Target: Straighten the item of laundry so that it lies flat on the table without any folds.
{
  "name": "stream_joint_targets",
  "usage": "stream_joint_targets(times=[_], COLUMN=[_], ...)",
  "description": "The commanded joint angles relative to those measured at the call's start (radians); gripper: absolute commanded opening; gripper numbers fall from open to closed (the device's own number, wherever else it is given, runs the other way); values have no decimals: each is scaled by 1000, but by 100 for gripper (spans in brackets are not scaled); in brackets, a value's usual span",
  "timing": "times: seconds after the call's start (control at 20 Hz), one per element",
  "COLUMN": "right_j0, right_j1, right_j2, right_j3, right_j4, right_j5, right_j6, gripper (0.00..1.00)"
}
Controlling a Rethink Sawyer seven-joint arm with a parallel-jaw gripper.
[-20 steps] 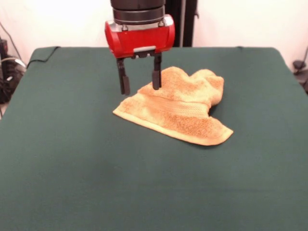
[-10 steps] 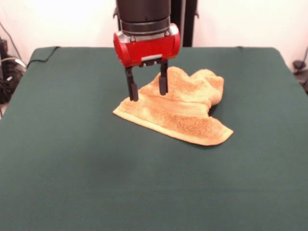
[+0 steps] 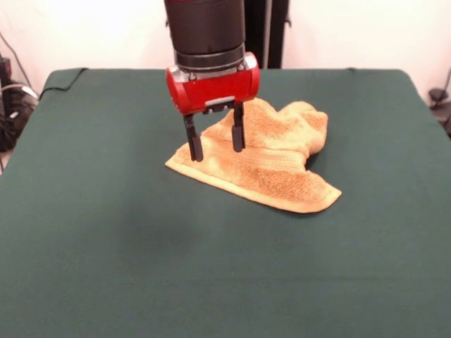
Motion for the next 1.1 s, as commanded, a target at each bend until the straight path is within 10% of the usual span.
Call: stream_joint_targets(times=[0.05,1.1], right_j0=[11,25], right_j1=[92,58], right_j2=[85,3], right_j3=[58,126], right_j4=[-54,-156], right_j5=[-55,-108], right_j6=[-133,-31], gripper=[100,100])
